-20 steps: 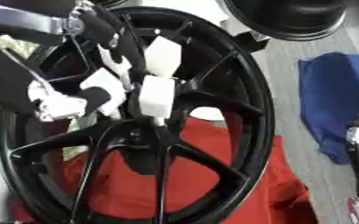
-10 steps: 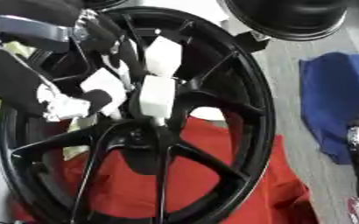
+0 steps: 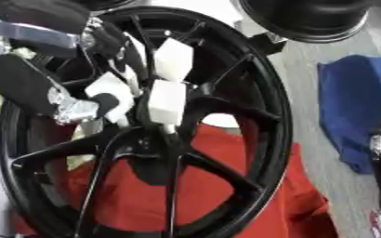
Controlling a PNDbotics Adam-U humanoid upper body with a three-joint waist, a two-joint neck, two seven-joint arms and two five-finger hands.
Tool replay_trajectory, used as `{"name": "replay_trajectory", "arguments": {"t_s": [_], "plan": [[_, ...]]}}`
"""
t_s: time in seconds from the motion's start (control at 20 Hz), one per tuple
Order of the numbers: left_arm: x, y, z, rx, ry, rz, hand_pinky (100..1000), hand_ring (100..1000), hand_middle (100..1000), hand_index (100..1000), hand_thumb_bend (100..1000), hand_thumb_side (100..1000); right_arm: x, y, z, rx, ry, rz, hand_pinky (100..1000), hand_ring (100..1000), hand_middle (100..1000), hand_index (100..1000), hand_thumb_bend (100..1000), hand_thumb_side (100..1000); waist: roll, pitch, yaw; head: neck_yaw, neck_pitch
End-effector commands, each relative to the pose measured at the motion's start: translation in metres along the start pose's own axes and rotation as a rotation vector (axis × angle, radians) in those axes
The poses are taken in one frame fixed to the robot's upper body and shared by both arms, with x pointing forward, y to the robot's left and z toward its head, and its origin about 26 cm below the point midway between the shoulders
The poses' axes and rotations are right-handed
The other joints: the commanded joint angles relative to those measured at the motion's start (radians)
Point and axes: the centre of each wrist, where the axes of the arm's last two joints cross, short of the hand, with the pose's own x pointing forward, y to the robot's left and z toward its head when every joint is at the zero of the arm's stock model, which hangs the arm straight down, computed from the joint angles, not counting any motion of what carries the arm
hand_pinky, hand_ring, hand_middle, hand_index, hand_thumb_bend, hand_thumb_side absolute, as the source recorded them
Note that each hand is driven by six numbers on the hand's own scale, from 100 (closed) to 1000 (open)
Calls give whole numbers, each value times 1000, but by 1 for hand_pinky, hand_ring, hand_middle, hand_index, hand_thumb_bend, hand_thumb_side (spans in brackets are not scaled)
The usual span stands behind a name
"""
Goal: Pull the pin out of the wheel hub.
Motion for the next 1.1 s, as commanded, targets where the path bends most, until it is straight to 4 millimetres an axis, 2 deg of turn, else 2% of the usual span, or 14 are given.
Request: {"name": "replay_trajectory", "arguments": {"t_s": [0.05,0.6,0.9,1.1], "plan": [[-1,5,5,6,12,-23,838,810,828,907,100,866,4,-2,-4,-6,-18,6,678,781,629,792,100,633,2,-17,-2,2,-13],[-15,1,3,-1,25,-34,844,815,824,900,104,929,3,-2,-3,-11,-14,5,678,778,627,790,100,630,0,-16,-2,3,-15],[-18,-1,0,-14,17,-47,851,822,826,901,160,966,4,-1,-3,-13,-13,5,676,776,626,788,100,626,0,-15,-2,5,-16],[-19,-2,0,-19,19,-62,851,823,820,891,235,966,4,0,-3,-13,-14,5,677,775,625,788,100,625,0,-14,-2,5,-17]]}}
